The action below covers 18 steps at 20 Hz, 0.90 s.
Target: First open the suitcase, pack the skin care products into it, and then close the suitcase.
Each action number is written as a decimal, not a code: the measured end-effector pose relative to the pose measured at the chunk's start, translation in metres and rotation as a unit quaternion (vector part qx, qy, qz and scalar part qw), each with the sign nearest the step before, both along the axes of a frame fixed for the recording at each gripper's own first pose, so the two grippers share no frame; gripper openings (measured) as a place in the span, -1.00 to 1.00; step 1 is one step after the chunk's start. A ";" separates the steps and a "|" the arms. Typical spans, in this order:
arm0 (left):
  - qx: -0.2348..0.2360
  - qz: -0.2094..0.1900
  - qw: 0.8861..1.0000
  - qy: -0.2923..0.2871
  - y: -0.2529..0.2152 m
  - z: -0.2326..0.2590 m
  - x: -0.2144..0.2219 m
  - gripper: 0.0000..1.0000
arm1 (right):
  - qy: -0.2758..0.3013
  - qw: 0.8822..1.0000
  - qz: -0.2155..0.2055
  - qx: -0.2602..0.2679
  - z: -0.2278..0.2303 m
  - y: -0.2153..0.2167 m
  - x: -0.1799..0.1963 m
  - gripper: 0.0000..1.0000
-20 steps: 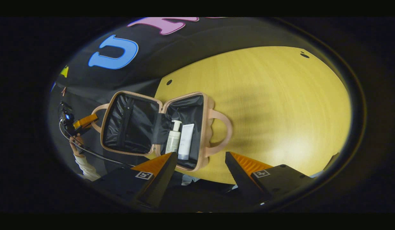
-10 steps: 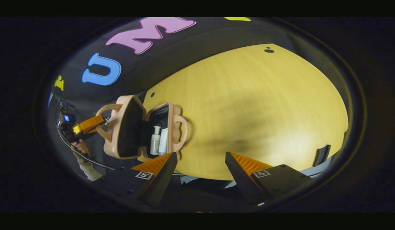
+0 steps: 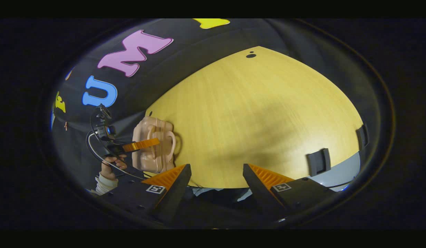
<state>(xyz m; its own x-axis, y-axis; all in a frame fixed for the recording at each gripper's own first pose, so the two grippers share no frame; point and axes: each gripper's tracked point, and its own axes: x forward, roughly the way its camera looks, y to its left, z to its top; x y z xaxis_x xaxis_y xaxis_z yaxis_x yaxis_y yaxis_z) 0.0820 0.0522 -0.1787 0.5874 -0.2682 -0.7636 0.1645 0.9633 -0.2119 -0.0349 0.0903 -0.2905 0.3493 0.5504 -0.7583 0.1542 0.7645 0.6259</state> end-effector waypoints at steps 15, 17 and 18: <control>0.080 0.018 0.960 -0.266 -0.066 0.124 -0.063 0.70 | -0.258 0.959 0.009 -0.116 0.095 -0.040 0.049 0.92; 0.088 0.012 0.945 -0.315 -0.078 0.153 -0.087 0.70 | -0.304 0.948 -0.010 -0.090 0.140 -0.023 0.045 0.93; 0.089 0.010 0.937 -0.339 -0.085 0.169 -0.099 0.71 | -0.331 0.940 -0.017 -0.086 0.163 -0.019 0.043 0.93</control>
<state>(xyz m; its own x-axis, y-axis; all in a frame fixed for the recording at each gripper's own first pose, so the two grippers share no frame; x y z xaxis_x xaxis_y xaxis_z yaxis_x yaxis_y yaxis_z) -0.0173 -0.0326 -0.0098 0.9566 -0.1568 -0.2456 0.1856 0.9777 0.0984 0.0083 0.0713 -0.1280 0.7909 0.4197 -0.4453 -0.1986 0.8644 0.4620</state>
